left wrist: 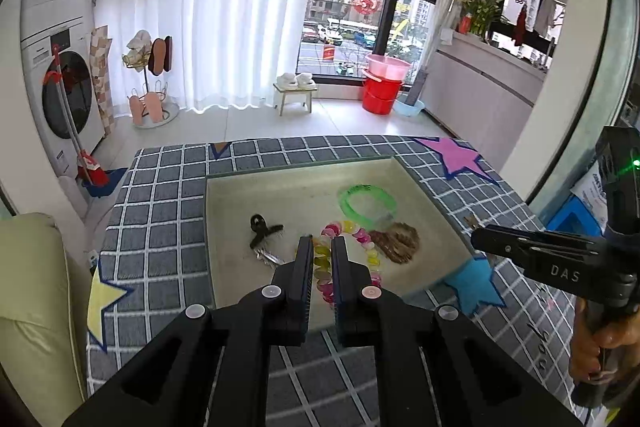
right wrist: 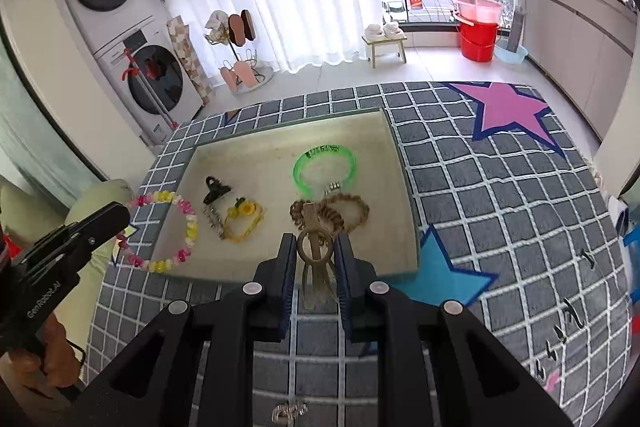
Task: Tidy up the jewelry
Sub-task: 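Carry the beaded bracelet and beige hair clip over the tray with both tools, then open the right tool over the tray while the left tool releases the beaded bracelet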
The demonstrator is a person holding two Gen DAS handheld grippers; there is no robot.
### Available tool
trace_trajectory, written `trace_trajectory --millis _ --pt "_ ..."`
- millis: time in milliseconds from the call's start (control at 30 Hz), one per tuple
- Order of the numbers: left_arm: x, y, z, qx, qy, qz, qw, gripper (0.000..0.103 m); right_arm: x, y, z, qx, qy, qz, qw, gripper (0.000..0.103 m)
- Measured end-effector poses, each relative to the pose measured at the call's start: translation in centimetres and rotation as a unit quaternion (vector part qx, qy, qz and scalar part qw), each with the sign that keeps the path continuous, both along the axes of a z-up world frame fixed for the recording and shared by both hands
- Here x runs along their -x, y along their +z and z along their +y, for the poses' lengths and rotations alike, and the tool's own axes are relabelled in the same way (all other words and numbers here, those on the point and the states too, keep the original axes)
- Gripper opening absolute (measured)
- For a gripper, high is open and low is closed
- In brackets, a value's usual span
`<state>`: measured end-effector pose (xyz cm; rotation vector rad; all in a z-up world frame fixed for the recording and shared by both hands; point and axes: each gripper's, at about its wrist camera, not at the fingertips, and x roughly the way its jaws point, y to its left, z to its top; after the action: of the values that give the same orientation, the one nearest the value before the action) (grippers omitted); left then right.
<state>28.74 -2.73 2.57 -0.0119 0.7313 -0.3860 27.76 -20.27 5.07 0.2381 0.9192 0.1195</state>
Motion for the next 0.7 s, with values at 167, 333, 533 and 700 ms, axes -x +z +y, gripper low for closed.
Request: trace_trajectory --millis 167,333,533,700 --pt "-3.3 -1.5 -0.6 -0.007 0.012 0.017 0.9998 0.024 -2.8 -0.9 -0.1 0.012 -0.005 0.006 1.0 0.021" --pt "-5.7 -3.4 -0.8 -0.028 0.021 0.035 0.9988 0.024 -5.3 -2.4 -0.5 0.008 -0.016 0.016 1.0 0.021" --pt "-7.5 -5.7 -1.2 -0.059 0.029 0.052 0.9964 0.024 -7.2 -4.5 -0.4 0.013 -0.021 0.034 0.999 0.021" --pt "-8.3 -7.4 -1.4 -0.081 0.036 0.066 0.9939 0.024 -8.1 -6.2 -0.2 0.016 -0.021 0.048 0.999 0.021"
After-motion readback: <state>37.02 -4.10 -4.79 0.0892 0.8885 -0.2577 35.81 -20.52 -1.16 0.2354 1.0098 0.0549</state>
